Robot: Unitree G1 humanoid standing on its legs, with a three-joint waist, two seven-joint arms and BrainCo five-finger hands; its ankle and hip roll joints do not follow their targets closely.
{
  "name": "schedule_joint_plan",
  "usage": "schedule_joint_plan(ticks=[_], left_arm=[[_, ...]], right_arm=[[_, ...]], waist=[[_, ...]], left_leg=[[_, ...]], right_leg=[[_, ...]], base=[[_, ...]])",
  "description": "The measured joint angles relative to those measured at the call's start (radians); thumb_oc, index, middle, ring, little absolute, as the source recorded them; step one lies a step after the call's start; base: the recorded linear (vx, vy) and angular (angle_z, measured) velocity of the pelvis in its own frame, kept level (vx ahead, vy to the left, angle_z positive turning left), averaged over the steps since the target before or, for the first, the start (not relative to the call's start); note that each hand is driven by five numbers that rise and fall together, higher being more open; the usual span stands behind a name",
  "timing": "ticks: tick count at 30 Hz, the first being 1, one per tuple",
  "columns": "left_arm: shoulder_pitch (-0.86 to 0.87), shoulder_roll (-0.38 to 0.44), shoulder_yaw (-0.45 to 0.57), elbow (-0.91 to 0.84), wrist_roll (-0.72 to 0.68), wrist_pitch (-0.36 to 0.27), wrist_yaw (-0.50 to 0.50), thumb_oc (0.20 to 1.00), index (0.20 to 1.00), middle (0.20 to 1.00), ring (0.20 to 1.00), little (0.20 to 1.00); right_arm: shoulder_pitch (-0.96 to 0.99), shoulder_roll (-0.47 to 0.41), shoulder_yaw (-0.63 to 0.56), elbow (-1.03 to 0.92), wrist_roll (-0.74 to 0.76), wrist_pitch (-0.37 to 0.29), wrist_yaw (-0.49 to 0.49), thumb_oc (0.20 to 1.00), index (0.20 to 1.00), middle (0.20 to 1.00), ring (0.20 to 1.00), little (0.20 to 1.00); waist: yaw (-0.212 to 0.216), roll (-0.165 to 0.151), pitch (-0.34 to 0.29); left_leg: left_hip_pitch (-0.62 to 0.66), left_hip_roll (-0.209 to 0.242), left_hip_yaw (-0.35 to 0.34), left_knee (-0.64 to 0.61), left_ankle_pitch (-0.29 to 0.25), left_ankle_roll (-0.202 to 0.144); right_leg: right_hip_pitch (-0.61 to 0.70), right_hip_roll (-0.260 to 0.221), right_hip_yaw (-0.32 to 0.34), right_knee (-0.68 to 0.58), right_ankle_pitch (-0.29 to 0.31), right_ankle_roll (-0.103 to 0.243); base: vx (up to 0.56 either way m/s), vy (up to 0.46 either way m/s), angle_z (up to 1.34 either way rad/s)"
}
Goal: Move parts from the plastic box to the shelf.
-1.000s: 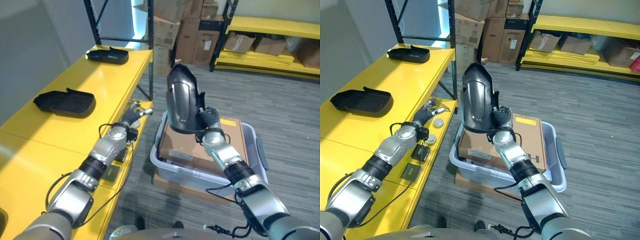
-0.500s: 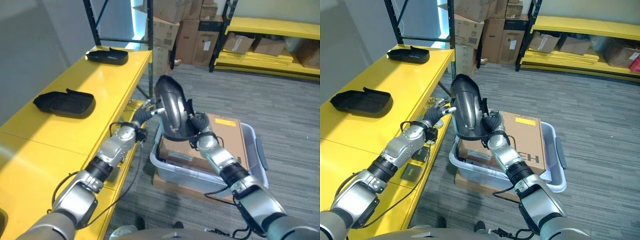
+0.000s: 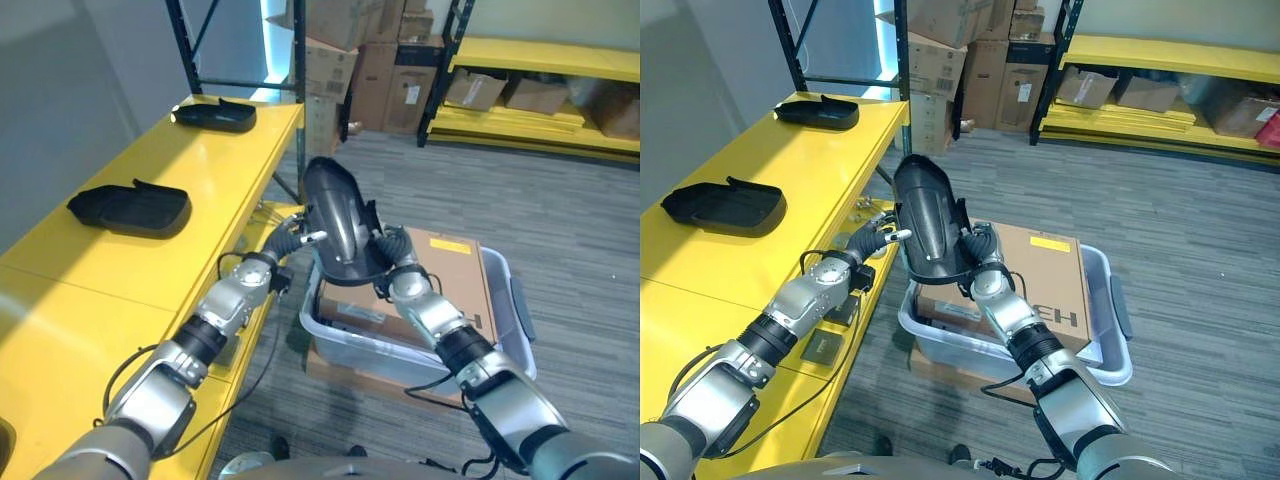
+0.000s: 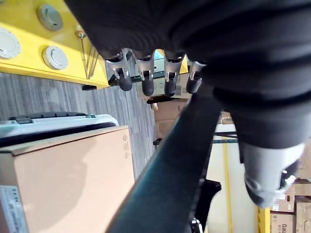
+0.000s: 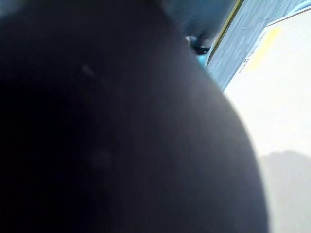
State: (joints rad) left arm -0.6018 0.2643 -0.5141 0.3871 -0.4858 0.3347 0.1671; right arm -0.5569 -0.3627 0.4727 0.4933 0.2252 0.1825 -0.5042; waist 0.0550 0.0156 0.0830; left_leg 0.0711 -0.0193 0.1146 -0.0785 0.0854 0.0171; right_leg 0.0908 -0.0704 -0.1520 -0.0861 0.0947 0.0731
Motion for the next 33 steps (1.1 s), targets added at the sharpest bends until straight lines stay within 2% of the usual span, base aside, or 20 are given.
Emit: schedule_joint_plan(ticks=[16, 25, 26, 27, 28, 33], left_arm=[[0.009, -0.031, -0.003, 0.057, -0.003, 0.005, -0.030, 1.000, 1.000, 1.000, 1.000, 1.000], [0.016, -0.063, -0.048, 0.057, -0.102, -0.015, -0.041, 1.000, 1.000, 1.000, 1.000, 1.000], [0.018, -0.065, -0.052, 0.057, -0.101, -0.018, -0.039, 0.586, 0.586, 0.586, 0.586, 0.586], [0.019, -0.065, -0.058, 0.057, -0.101, -0.023, -0.038, 0.282, 0.282, 0.282, 0.282, 0.282], [0.019, -0.066, -0.059, 0.057, -0.101, -0.025, -0.036, 0.200, 0.200, 0.200, 0.200, 0.200], [0.019, -0.062, -0.059, 0.057, -0.093, -0.030, -0.013, 0.200, 0.200, 0.200, 0.200, 0.200]], right_arm=[[0.000, 0.011, 0.036, 0.000, 0.002, 0.019, -0.001, 0.200, 0.200, 0.200, 0.200, 0.200], [0.000, 0.009, 0.036, 0.000, 0.002, 0.018, -0.001, 0.200, 0.200, 0.200, 0.200, 0.200], [0.000, 0.008, 0.036, 0.000, 0.002, 0.019, -0.001, 0.200, 0.200, 0.200, 0.200, 0.200], [0.000, 0.008, 0.036, 0.000, 0.002, 0.019, -0.001, 0.200, 0.200, 0.200, 0.200, 0.200], [0.000, 0.007, 0.036, 0.000, 0.002, 0.019, -0.001, 0.200, 0.200, 0.200, 0.200, 0.200], [0.000, 0.008, 0.034, -0.001, 0.002, 0.019, -0.005, 0.200, 0.200, 0.200, 0.200, 0.200]], waist=[[0.001, 0.002, -0.002], [-0.007, 0.002, -0.002], [-0.008, 0.002, -0.002], [-0.009, 0.002, -0.002], [-0.009, 0.001, -0.002], [-0.012, 0.000, -0.003]], left_leg=[[0.002, 0.000, 0.000, 0.000, 0.000, 0.000], [0.002, 0.000, 0.001, 0.000, 0.000, 0.000], [0.002, 0.000, 0.001, 0.000, 0.000, 0.000], [0.002, 0.000, 0.001, 0.000, 0.000, 0.000], [0.002, 0.000, 0.001, 0.000, 0.000, 0.000], [0.004, 0.000, 0.005, 0.000, 0.000, 0.000]], right_leg=[[0.001, 0.000, 0.000, -0.002, 0.000, -0.001], [0.000, 0.000, 0.001, -0.002, 0.000, -0.001], [0.000, 0.000, 0.001, -0.002, 0.001, -0.001], [0.000, 0.000, 0.001, -0.002, 0.001, -0.001], [0.000, 0.000, 0.002, -0.002, 0.001, -0.001], [0.001, 0.000, 0.005, -0.002, 0.001, 0.000]], base=[[0.00, 0.000, 0.00], [0.00, 0.000, 0.00], [0.00, 0.000, 0.00], [0.00, 0.000, 0.00], [0.00, 0.000, 0.00], [0.00, 0.000, 0.00]])
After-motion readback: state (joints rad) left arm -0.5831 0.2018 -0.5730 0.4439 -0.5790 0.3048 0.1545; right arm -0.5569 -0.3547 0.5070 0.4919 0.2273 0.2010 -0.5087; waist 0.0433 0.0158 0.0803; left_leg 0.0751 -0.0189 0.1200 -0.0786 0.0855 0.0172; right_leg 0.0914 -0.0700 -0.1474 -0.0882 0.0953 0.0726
